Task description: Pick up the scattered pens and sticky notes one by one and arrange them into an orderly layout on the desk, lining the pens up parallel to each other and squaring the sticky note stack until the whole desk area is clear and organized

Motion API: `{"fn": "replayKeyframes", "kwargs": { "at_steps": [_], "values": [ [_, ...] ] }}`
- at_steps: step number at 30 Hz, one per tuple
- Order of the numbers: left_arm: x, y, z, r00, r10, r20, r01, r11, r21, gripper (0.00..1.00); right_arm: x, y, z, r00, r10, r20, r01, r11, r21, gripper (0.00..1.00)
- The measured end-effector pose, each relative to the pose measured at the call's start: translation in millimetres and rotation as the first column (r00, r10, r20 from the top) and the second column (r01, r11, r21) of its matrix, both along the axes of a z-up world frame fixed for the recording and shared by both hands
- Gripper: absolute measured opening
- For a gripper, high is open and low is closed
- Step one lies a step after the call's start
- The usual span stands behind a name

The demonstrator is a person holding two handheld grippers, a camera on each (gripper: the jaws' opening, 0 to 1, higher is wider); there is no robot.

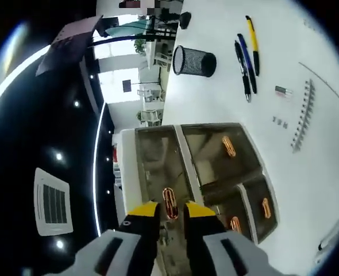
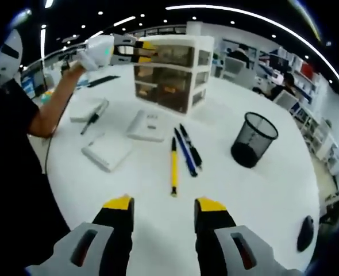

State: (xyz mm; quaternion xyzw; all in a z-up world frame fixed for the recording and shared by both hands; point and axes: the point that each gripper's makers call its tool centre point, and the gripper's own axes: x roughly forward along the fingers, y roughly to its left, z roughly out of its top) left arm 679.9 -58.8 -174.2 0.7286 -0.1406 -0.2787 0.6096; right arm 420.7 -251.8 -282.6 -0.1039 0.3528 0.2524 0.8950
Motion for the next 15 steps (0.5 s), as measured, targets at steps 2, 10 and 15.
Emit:
{"fn": "replayKeyframes", "kwargs": {
  "at_steps": [2, 10, 15],
  "values": [
    [-0.7, -2.3, -0.8, 1.000, -0.006, -0.004, 0.006, 1.000, -0.010, 0.17, 0.0, -0.5, -0.6, 1.000, -0.003, 0.000, 0.003, 1.000, -0.001, 0.40],
    [0.3, -6.1, 0.8, 0.996, -0.030, 0.084, 0.028, 0.999, 0.022, 0.11, -0.2, -0.1, -6.3, 1.000, 0.006, -0.020, -0.006, 1.000, -0.004, 0.40],
    [1.3, -7.5, 0.4, 0.990, -0.056, 0.131, 0.053, 0.998, 0.027, 0.12, 0.7, -1.6, -5.0, 1.000, 0.009, -0.016, -0.009, 1.000, -0.006, 0.40]
  ]
}}
